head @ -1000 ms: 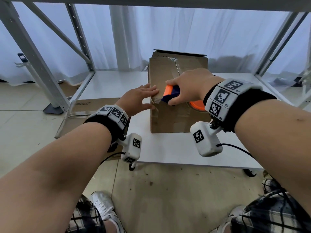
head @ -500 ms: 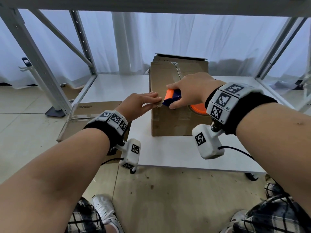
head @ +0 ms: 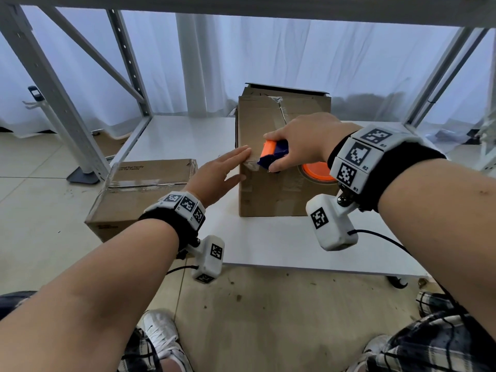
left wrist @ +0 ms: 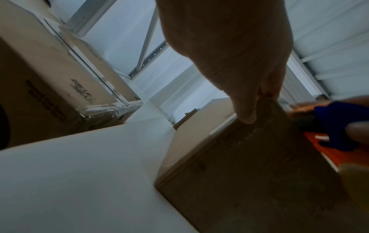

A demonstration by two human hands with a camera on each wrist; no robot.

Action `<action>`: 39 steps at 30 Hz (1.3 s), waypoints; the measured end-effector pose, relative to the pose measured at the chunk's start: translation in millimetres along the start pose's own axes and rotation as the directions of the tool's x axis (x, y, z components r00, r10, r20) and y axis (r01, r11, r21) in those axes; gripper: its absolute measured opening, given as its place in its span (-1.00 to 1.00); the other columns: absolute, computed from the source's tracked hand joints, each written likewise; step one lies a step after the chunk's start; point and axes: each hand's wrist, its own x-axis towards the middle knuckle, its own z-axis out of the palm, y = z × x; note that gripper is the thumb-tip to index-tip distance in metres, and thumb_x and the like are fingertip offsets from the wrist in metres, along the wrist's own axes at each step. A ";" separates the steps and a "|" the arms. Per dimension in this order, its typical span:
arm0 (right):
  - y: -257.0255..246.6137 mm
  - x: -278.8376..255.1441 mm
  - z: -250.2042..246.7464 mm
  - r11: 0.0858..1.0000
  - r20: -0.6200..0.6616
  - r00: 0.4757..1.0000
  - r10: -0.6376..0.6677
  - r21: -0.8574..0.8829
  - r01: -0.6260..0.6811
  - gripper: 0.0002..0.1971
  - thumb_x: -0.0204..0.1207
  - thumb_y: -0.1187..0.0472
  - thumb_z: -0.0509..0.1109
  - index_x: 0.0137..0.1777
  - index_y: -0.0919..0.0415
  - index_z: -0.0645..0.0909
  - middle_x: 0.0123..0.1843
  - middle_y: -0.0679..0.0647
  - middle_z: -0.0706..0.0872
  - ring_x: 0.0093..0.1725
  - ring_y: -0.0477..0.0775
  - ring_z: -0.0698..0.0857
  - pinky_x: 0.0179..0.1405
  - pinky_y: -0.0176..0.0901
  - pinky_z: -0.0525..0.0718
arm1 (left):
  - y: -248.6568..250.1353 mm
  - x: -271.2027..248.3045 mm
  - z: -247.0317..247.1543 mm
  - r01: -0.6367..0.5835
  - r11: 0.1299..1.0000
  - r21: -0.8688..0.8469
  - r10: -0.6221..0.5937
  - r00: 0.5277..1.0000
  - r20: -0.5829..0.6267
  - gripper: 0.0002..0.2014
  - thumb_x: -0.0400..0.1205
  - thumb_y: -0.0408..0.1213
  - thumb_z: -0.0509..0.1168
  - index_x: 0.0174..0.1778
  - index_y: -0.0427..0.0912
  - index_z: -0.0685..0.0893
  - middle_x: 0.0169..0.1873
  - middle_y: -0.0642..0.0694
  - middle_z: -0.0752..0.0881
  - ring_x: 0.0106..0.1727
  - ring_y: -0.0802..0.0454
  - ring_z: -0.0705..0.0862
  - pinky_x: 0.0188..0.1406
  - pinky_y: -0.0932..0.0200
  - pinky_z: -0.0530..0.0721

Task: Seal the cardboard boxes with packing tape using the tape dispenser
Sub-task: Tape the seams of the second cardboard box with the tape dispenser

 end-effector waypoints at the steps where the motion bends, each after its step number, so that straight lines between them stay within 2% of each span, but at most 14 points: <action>1: 0.5 0.2 0.1 1.000 0.000 1.000 0.000 -0.003 0.000 -0.20 0.38 -0.51 0.22 0.61 -0.26 0.22 0.43 -0.06 0.55 0.39 0.08 0.53 -0.01 -0.05 0.50 | 1.5 -0.9 2.6 0.035 0.999 0.035 -0.036 0.999 0.022 -0.40 0.68 -0.22 0.28 0.63 0.04 0.22 0.60 0.06 0.30 0.49 0.02 0.45 0.41 0.21 0.40; 3: 0.5 0.5 0.9 1.000 -0.001 1.000 0.000 -0.005 0.000 -0.21 0.39 -0.50 0.22 0.61 -0.25 0.22 0.42 -0.06 0.56 0.38 0.08 0.53 -0.02 -0.05 0.51 | 6.8 -2.6 9.1 0.099 0.995 0.014 -0.100 0.994 0.039 -0.34 0.69 -0.20 0.25 0.67 0.02 0.09 0.63 0.03 0.22 0.53 -0.01 0.40 0.43 0.20 0.36; 4: 0.2 0.7 1.3 1.000 -0.001 1.000 -0.002 -0.005 0.002 -0.21 0.40 -0.50 0.22 0.61 -0.25 0.22 0.41 -0.06 0.56 0.38 0.09 0.54 -0.01 -0.04 0.51 | 9.6 -3.2 12.2 0.151 0.988 -0.041 -0.149 0.988 0.044 -0.34 0.70 -0.20 0.25 0.67 -0.02 0.08 0.62 -0.03 0.26 0.52 -0.02 0.41 0.44 0.17 0.38; 6: -1.0 0.6 1.4 1.000 -0.002 1.000 -0.002 -0.004 0.002 -0.21 0.40 -0.49 0.22 0.61 -0.25 0.22 0.41 -0.06 0.56 0.37 0.09 0.54 -0.01 -0.04 0.53 | 12.3 -4.1 20.3 0.252 0.958 -0.135 -0.246 0.967 0.061 -0.50 0.71 -0.19 0.22 0.58 -0.11 0.31 0.40 -0.20 0.57 0.36 -0.11 0.58 0.31 0.06 0.52; 8: -1.4 0.3 1.5 1.000 -0.005 1.000 0.003 -0.007 -0.003 -0.21 0.40 -0.50 0.22 0.61 -0.25 0.22 0.43 -0.05 0.56 0.38 0.10 0.54 -0.02 -0.04 0.52 | 11.5 -4.2 25.8 0.303 0.952 -0.054 -0.298 0.951 0.081 -0.67 0.74 -0.12 0.13 0.27 -0.25 0.60 0.05 -0.27 0.75 0.10 -0.22 0.70 0.10 -0.04 0.62; 10: -1.0 0.0 1.8 1.000 -0.008 1.000 0.005 -0.008 -0.005 -0.22 0.40 -0.49 0.21 0.61 -0.25 0.23 0.43 -0.05 0.55 0.39 0.10 0.53 -0.03 -0.04 0.51 | 10.8 -4.1 24.7 0.286 0.952 0.106 -0.298 0.947 0.124 -0.58 0.76 -0.03 0.03 0.03 -0.34 0.61 -0.07 -0.29 0.75 -0.03 -0.24 0.71 -0.01 -0.10 0.63; 13: -1.4 -0.2 2.2 1.000 -0.013 1.000 0.008 -0.008 -0.008 -0.22 0.40 -0.50 0.21 0.60 -0.25 0.23 0.42 -0.03 0.56 0.38 0.11 0.53 -0.05 -0.04 0.50 | 11.7 0.1 13.7 0.168 0.950 0.264 -0.215 0.963 0.162 -0.56 0.77 0.00 -0.06 0.02 -0.30 0.55 -0.07 -0.26 0.73 -0.07 -0.23 0.69 -0.06 -0.09 0.63; 17: -1.5 -0.4 2.0 1.000 -0.012 1.000 0.013 -0.001 -0.013 -0.22 0.40 -0.50 0.22 0.60 -0.26 0.23 0.43 -0.04 0.55 0.37 0.11 0.54 -0.09 -0.08 0.48 | 11.2 7.5 6.7 0.187 0.973 0.133 -0.197 0.978 0.067 -0.59 0.75 0.01 0.02 -0.01 -0.27 0.59 -0.17 -0.17 0.75 -0.14 -0.15 0.71 -0.04 -0.11 0.66; 20: -1.5 -0.1 1.3 1.000 -0.009 1.000 0.013 0.002 -0.013 -0.22 0.40 -0.49 0.23 0.60 -0.25 0.24 0.44 -0.05 0.54 0.39 0.10 0.53 -0.05 -0.06 0.48 | 11.7 8.8 8.0 0.250 0.968 -0.015 -0.248 0.965 0.083 -0.64 0.74 -0.04 0.12 -0.06 -0.28 0.62 -0.28 -0.11 0.75 -0.29 -0.02 0.73 -0.08 -0.01 0.70; 24: -0.7 0.5 -0.5 1.000 0.000 1.000 0.012 0.012 -0.012 -0.22 0.38 -0.48 0.25 0.60 -0.26 0.25 0.47 -0.08 0.52 0.43 0.08 0.50 0.06 -0.02 0.51 | 11.7 11.8 3.8 0.265 0.964 -0.010 -0.259 0.949 0.177 -0.67 0.72 -0.08 0.18 0.00 -0.33 0.64 -0.23 -0.15 0.77 -0.25 -0.04 0.75 -0.05 0.03 0.71; 27: -0.7 0.7 -0.7 1.000 0.011 1.000 0.015 0.017 -0.015 -0.21 0.37 -0.50 0.25 0.59 -0.28 0.25 0.45 -0.09 0.53 0.42 0.08 0.51 0.03 -0.03 0.51 | 15.2 8.6 7.1 0.238 0.967 0.089 -0.253 0.935 0.247 -0.67 0.72 -0.10 0.18 -0.03 -0.35 0.64 -0.18 -0.21 0.77 -0.19 -0.09 0.73 -0.04 0.01 0.68; 33: -1.4 -0.4 -2.8 1.000 0.008 1.000 0.020 0.024 -0.020 -0.22 0.37 -0.49 0.25 0.59 -0.27 0.26 0.44 -0.11 0.54 0.39 0.06 0.52 -0.06 -0.10 0.47 | 18.2 14.5 3.4 0.283 0.956 0.073 -0.292 0.909 0.299 -0.68 0.71 -0.14 0.20 -0.08 -0.36 0.66 -0.19 -0.22 0.77 -0.20 -0.09 0.74 -0.01 0.02 0.69; 37: -1.7 -3.6 -3.9 1.000 0.009 1.000 0.018 0.018 -0.019 -0.24 0.38 -0.47 0.25 0.58 -0.27 0.28 0.41 -0.10 0.57 0.36 0.06 0.54 -0.04 -0.07 0.51 | 20.3 13.8 15.7 0.276 0.936 0.218 -0.343 0.851 0.398 -0.70 0.72 -0.18 0.20 0.06 -0.39 0.63 -0.02 -0.27 0.73 0.00 -0.17 0.70 -0.04 0.09 0.59; 39: -2.6 -3.8 -2.9 1.000 0.008 1.000 0.013 0.020 -0.013 -0.25 0.40 -0.46 0.26 0.58 -0.25 0.28 0.40 -0.09 0.57 0.35 0.07 0.55 -0.05 -0.07 0.50 | 17.3 10.7 20.6 0.294 0.924 0.244 -0.372 0.839 0.399 -0.71 0.73 -0.16 0.19 0.04 -0.37 0.61 -0.01 -0.27 0.73 -0.01 -0.15 0.70 -0.06 0.10 0.57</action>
